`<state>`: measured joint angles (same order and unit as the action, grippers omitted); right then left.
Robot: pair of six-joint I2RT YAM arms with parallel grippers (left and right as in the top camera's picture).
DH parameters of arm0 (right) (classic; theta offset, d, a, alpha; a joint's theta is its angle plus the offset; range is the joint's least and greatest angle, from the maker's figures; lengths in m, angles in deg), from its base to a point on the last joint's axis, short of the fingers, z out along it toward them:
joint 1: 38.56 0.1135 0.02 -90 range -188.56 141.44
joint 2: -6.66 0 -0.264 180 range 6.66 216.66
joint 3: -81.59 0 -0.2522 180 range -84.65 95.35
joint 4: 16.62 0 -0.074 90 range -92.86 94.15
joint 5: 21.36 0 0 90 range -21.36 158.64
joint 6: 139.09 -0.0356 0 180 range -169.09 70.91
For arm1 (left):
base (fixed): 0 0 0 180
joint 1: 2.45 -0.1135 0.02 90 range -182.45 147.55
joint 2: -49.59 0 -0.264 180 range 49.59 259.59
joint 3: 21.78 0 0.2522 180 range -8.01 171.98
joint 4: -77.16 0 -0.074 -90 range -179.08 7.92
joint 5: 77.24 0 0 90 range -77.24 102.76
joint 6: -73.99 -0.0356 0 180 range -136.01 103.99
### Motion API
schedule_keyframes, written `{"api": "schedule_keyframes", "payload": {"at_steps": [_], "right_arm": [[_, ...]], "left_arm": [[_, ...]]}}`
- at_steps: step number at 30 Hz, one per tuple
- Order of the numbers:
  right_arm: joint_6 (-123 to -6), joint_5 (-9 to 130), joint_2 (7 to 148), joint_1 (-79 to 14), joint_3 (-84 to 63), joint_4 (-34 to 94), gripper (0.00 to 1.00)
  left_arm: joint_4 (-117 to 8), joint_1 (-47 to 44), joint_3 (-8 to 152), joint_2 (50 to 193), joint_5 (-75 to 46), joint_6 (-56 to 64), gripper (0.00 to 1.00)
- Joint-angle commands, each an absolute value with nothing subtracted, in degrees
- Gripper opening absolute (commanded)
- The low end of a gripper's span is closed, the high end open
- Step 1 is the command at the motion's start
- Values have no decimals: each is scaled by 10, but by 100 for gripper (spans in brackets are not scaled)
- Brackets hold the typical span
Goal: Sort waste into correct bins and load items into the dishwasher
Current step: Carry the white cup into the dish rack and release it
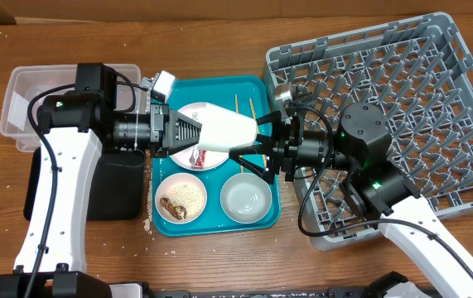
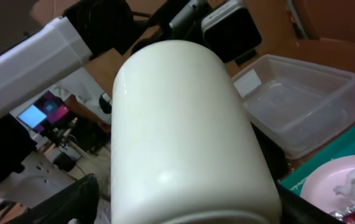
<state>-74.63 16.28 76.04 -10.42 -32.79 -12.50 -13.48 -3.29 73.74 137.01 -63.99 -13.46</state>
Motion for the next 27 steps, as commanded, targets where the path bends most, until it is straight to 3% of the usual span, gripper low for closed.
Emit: {"api": "schedule_keyframes", "payload": {"at_steps": [1, 2, 5, 9, 10, 12, 13, 14, 21, 27], "right_arm": [[-746, 134, 753, -91, -317, -152, 87], [-747, 135, 753, -90, -317, -158, 85], [-748, 135, 753, -90, -317, -163, 63], [-748, 141, 752, -95, -317, -165, 61], [-748, 146, 751, -104, -317, -162, 56], [-748, 151, 749, -117, -317, -152, 51], [-748, 160, 746, -127, -317, -139, 49], [-748, 178, 741, -133, -317, -117, 49], [-716, 550, 675, -142, -238, 282, 43], [-760, 701, 674, -142, -163, 558, 42]], "left_arm": [[-128, -24, 742, 1372, -611, -148, 4], [-126, -24, 742, 1372, -611, -148, 4], [-126, -24, 742, 1372, -611, -148, 4], [-121, -24, 742, 1372, -601, -147, 8], [-118, -24, 742, 1372, -601, -148, 10], [-116, -24, 742, 1372, -591, -148, 49], [-118, -24, 742, 1372, -577, -148, 95], [-121, -25, 742, 1372, -554, -147, 100], [-156, -34, 742, 1372, -306, -80, 100], [-169, -33, 742, 1372, -298, -80, 100]]}}
